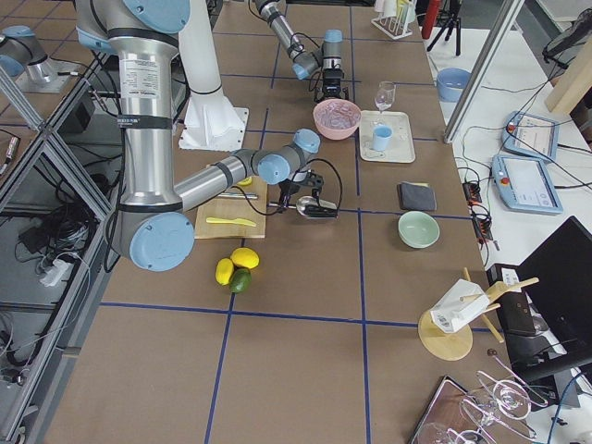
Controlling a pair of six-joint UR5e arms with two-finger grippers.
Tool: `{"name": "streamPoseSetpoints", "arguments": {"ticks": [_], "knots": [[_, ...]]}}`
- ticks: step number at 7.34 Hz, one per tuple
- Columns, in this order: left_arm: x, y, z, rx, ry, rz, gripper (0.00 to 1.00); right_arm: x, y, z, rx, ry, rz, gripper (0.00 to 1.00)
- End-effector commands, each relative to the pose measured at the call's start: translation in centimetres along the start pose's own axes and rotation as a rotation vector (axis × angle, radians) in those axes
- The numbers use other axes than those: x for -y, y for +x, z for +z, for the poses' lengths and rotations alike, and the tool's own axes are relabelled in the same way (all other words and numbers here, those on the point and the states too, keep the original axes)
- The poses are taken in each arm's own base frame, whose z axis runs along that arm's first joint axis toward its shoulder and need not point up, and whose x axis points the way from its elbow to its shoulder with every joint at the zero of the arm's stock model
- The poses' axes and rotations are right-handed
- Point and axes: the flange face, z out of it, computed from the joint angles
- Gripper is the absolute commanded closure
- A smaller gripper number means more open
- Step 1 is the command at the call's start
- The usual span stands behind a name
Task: Put ice in cup with scoop
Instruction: 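Lower the scoop onto the table, open the right gripper and withdraw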
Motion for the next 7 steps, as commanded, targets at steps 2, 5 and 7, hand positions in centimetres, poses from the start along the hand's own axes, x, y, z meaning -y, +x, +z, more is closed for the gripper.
{"name": "streamPoseSetpoints", "arguments": {"ticks": [2, 5, 7], "knots": [[0.0, 0.0, 0.0, 0.0, 0.0, 0.0, 0.01, -0.2, -0.62, 0.3, 0.002, -0.006, -0.021, 0.99], [0.07, 0.02, -0.03, 0.0, 0.001, 0.001, 0.01, -0.12, -0.16, 0.54, -0.007, -0.006, -0.001, 0.4], [0.07, 0.02, -0.03, 0.0, 0.001, 0.001, 0.01, 0.01, -0.08, 0.75, -0.01, -0.008, 0.001, 0.39]]}}
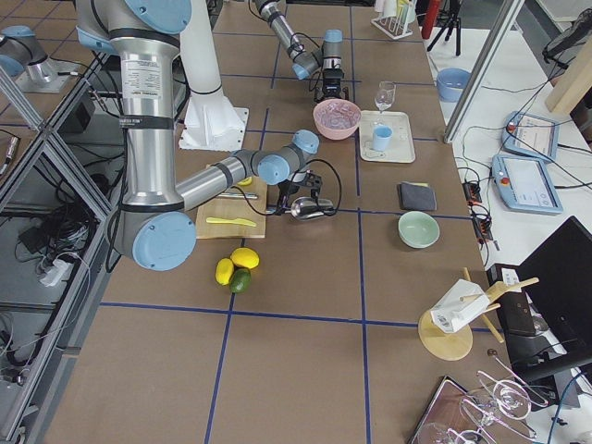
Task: Put ice in cup with scoop
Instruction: 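Lower the scoop onto the table, open the right gripper and withdraw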
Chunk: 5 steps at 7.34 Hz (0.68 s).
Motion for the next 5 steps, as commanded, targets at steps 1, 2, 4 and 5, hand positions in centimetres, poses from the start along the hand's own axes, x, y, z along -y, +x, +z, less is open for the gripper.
{"name": "streamPoseSetpoints", "arguments": {"ticks": [1, 2, 4, 5], "knots": [[0.0, 0.0, 0.0, 0.0, 0.0, 0.0, 0.01, 0.1, -0.4, -0.1, 0.004, 0.003, -0.002, 0.36], [-0.1, 0.0, 0.0, 0.0, -0.001, -0.001, 0.01, 0.1, -1.0, -0.8, 0.016, 0.014, -0.007, 0.0], [-0.1, 0.0, 0.0, 0.0, -0.001, -0.001, 0.01, 1.0, -0.1, -5.4, 0.068, 0.089, 0.008, 0.0], [-0.2, 0.0, -0.1, 0.0, -0.001, -0.002, 0.01, 1.5, 0.5, -8.9, 0.102, 0.154, 0.015, 0.0]]}}
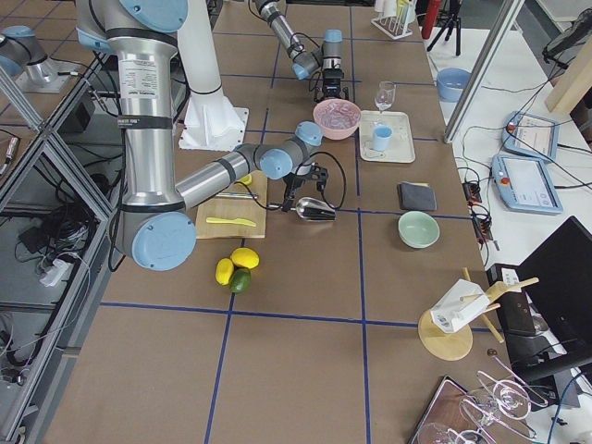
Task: Put ice in cup with scoop
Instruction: 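Lower the scoop onto the table, open the right gripper and withdraw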
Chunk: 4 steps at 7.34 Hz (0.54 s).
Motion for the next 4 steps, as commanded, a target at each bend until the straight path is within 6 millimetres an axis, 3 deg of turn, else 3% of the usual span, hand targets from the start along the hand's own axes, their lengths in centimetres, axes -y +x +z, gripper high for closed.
{"name": "streamPoseSetpoints", "arguments": {"ticks": [1, 2, 4], "knots": [[-0.2, 0.1, -0.1, 0.0, -0.002, -0.001, 0.01, 2.4, 0.8, -6.8, 0.061, 0.131, -0.014, 0.0], [-0.3, 0.0, -0.2, 0.001, -0.002, -0.002, 0.0, 3.6, 2.2, -8.5, 0.057, 0.167, -0.081, 0.0], [-0.6, -0.1, -1.2, 0.011, 0.002, -0.001, 0.0, 6.3, 7.3, -11.1, 0.019, 0.215, -0.222, 0.0]]}}
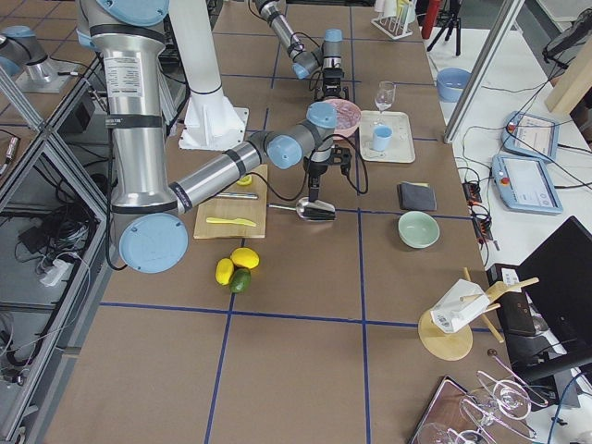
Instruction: Put ice in cup with scoop
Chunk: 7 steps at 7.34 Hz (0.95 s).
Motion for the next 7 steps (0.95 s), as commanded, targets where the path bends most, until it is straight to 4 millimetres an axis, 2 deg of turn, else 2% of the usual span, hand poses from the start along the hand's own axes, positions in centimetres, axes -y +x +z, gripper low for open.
{"name": "streamPoseSetpoints", "arguments": {"ticks": [1, 2, 4, 5, 7], "knots": [[-0.7, -0.3, -1.9, 0.019, 0.006, 0.002, 0.0, 2.7, 6.3, -2.2, -0.042, 0.032, -0.16, 0.0], [-0.9, -1.1, -3.4, 0.039, 0.01, 0.001, 0.0, 3.4, 11.0, -3.0, -0.069, 0.04, -0.215, 0.0], [-3.4, -2.8, -6.5, 0.088, -0.012, -0.018, 0.0, 3.4, 22.5, -4.5, -0.046, 0.028, -0.303, 0.0], [-5.1, -4.2, -8.3, 0.122, -0.032, -0.035, 0.0, 2.4, 28.2, -5.6, -0.058, 0.04, -0.328, 0.0], [-7.8, -6.3, -12.4, 0.183, -0.059, -0.059, 0.0, -1.9, 35.6, -5.2, -0.066, 0.023, -0.245, 0.0]]}}
